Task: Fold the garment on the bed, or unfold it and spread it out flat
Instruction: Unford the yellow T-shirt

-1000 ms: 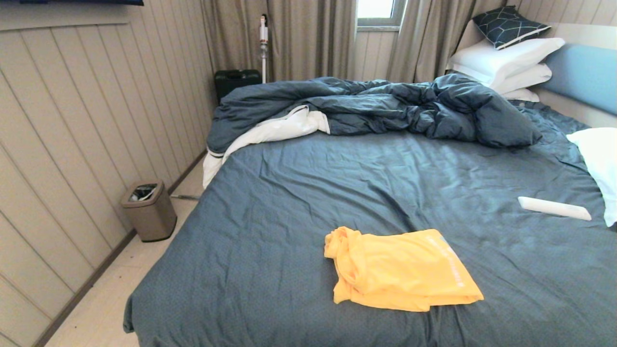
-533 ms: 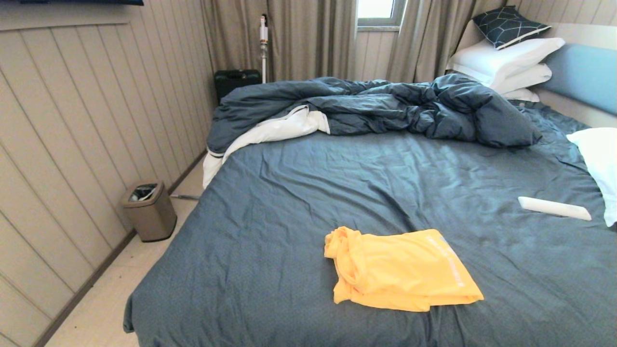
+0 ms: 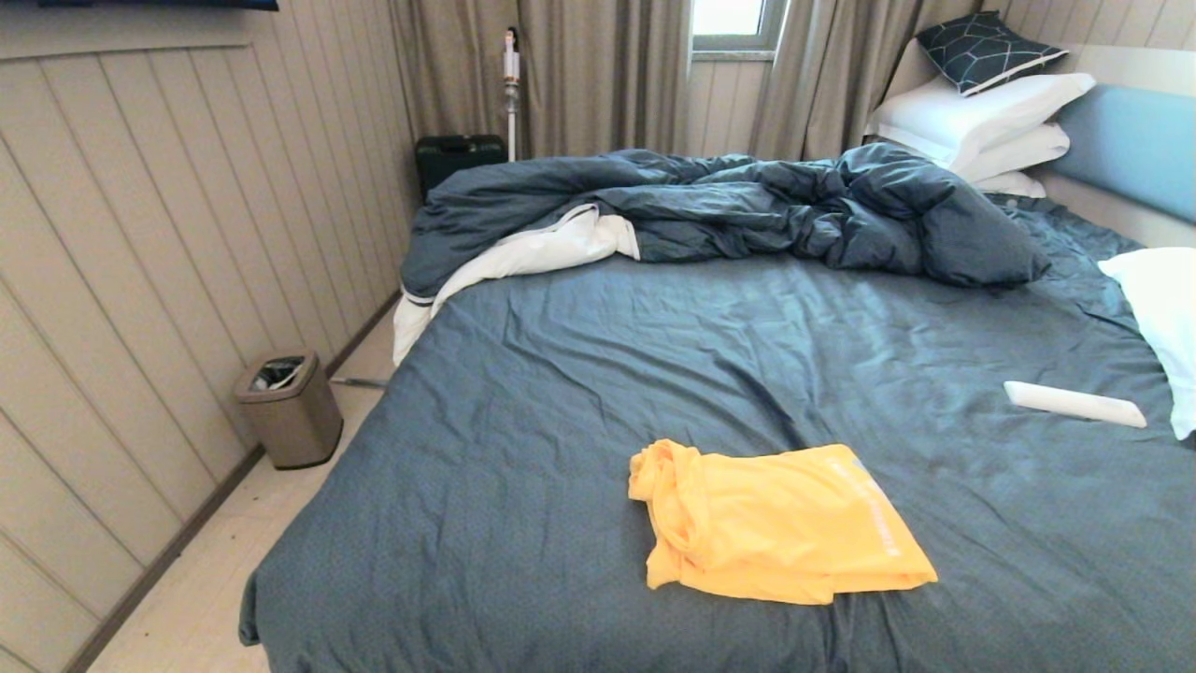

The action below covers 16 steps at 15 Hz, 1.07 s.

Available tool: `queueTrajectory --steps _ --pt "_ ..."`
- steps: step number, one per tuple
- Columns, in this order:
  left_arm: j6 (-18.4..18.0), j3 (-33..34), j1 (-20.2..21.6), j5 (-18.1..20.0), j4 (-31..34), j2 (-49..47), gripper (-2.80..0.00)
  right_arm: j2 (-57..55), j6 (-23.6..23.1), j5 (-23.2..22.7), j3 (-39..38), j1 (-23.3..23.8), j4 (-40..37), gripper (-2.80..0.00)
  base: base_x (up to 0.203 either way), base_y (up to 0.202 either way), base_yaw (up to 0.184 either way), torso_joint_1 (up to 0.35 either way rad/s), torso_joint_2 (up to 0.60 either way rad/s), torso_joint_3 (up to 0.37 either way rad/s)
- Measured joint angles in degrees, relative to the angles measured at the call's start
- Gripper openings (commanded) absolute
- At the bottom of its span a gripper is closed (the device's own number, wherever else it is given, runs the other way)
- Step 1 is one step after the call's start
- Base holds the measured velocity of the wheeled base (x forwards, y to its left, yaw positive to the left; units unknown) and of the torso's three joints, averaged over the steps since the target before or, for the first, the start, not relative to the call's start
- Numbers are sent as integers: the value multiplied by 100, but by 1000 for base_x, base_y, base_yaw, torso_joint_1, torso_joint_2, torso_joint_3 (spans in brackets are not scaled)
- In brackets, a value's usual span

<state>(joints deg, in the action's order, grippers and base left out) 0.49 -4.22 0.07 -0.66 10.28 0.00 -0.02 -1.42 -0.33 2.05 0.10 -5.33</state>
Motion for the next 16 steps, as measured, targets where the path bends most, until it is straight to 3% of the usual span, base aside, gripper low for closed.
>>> queueTrajectory --steps 3,5,9,13,16 --pt "-177 -68 0 -61 81 -17 -280 -255 -78 -258 796 -2 -931 -280 0 0 0 0 0 0" --pt "-347 -428 4 -31 67 -306 -280 -873 -73 -488 1616 -15 -1156 -280 0 0 0 0 0 0" --pt "-297 -1738 2 161 35 -2027 -280 -2779 29 -631 3346 -133 -1260 -280 0 0 0 0 0 0" --pt "192 -3057 -61 720 49 -4535 -280 -5249 379 -554 4940 -402 -1438 -280 0 0 0 0 0 0" --pt "761 -3799 -414 1119 23 -6460 -280 -7258 782 -94 6165 -1006 -1803 -280 0 0 0 0 0 0"
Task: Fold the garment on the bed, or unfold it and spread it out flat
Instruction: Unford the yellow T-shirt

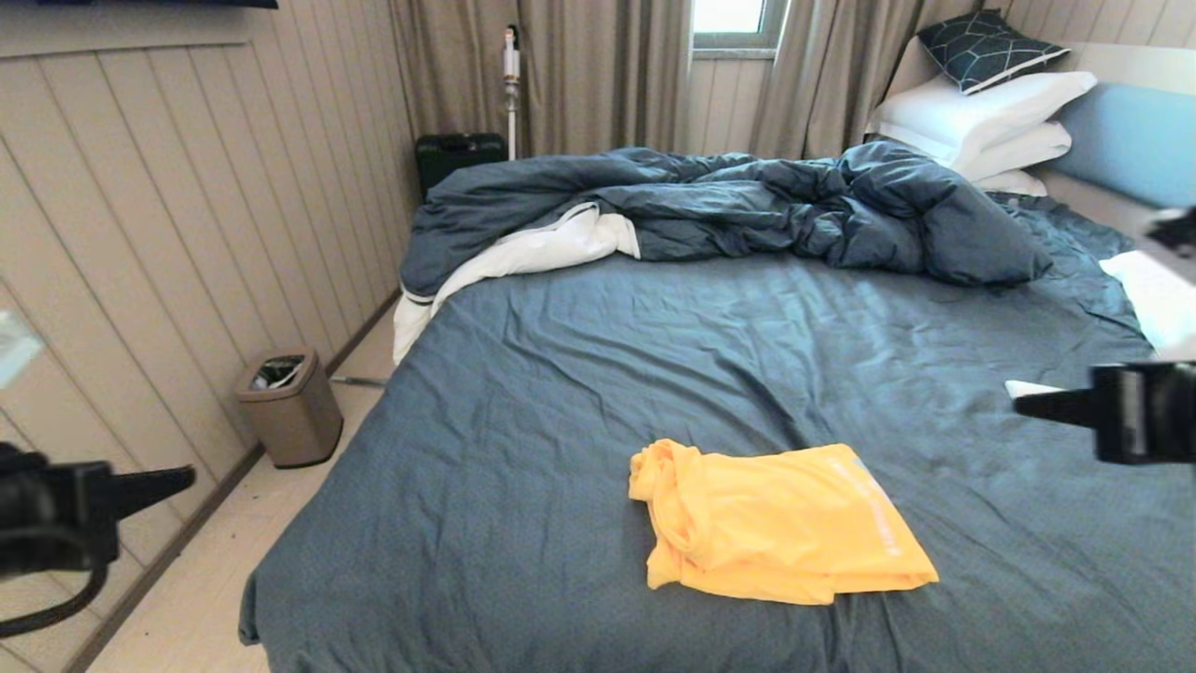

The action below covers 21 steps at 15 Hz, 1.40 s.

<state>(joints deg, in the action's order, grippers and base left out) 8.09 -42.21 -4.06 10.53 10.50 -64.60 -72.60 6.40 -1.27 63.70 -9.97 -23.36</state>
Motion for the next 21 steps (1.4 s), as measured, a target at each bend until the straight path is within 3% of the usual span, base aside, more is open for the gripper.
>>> queueTrajectory --steps 3,5,6,8,12,15,21 --pt "462 -447 -477 245 -166 -1649 -280 -1809 316 523 1209 -1099 -418 -280 0 0 0 0 0 0" --pt "596 -506 -652 633 -315 -2308 -280 -2753 423 683 2113 -1696 -1012 -280 0 0 0 0 0 0" --pt "612 -471 -685 850 -337 -2493 -280 -3093 439 735 2456 -1937 -1360 0 0 0 0 0 0 0" --pt "621 -328 -709 1065 -338 -2711 -280 -3616 440 791 2793 -2277 -1821 0 0 0 0 0 0 0" --pt "697 -163 -720 1162 -374 -2887 -280 -4248 436 870 2936 -2586 -1857 0 0 0 0 0 0 0" --pt "769 -87 -718 1157 -612 -2980 -280 -4682 423 1243 3152 -2825 -1858 0 0 0 0 0 0 0" --pt "777 -35 -737 1166 -641 -3093 -280 -5244 418 1455 3497 -2936 -1864 0 0 0 0 0 0 0"
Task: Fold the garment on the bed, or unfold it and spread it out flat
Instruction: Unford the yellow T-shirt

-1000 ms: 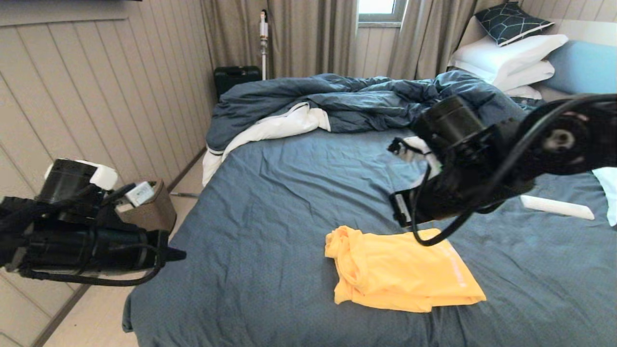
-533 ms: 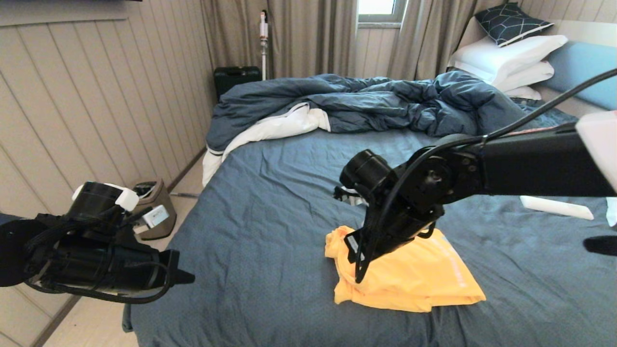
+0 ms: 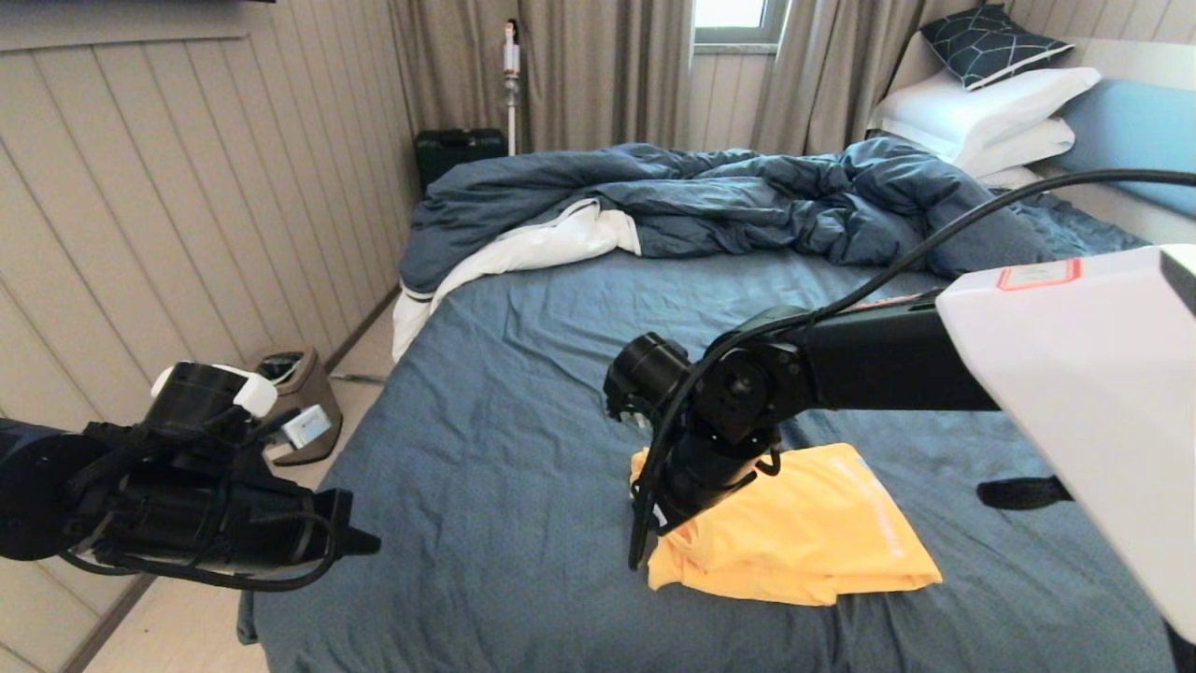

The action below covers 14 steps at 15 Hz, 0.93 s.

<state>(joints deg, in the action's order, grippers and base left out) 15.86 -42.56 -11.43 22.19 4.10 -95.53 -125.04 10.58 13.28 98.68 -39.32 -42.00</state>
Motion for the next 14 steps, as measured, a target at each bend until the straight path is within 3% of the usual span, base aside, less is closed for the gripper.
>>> queueTrajectory --steps 8,9,14 --pt "3 -11 -33 2 0 -126 -280 -438 -96 207 234 225 2 0 0 0 0 0 0 0" --pt "3 -9 -33 3 0 -128 -280 -467 -91 215 246 249 5 -280 0 0 0 0 0 0" --pt "3 0 -33 9 0 -130 -280 -528 -99 223 254 267 4 -280 0 0 0 0 0 0"
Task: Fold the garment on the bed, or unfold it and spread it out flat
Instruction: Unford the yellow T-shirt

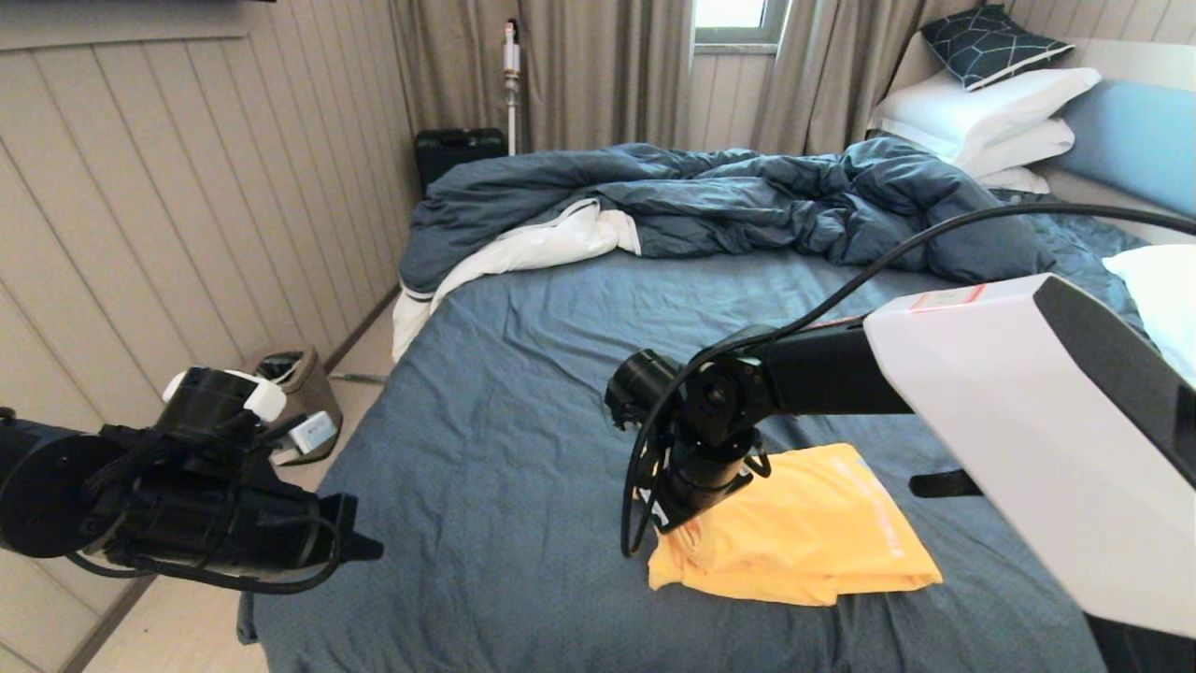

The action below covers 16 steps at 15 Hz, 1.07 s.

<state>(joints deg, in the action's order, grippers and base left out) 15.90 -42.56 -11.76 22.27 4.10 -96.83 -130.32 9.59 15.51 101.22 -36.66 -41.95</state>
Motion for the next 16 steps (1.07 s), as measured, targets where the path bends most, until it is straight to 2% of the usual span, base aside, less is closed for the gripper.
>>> queueTrajectory --steps 4,9,12,16 --pt "-2 3 -2 0 0 -2 -280 -5 8 -1 -6 16 -2 -280 0 0 0 0 0 0" --pt "-2 3 -16 36 -2 -14 -280 242 -4 -5 -53 325 -4 -280 0 0 0 0 0 0" --pt "0 14 -37 51 -2 -24 -280 711 -48 -5 -207 858 -10 -280 0 0 0 0 0 0" --pt "0 45 -91 60 -5 -28 -280 1393 -205 -80 -763 1822 39 -280 0 0 0 0 0 0"
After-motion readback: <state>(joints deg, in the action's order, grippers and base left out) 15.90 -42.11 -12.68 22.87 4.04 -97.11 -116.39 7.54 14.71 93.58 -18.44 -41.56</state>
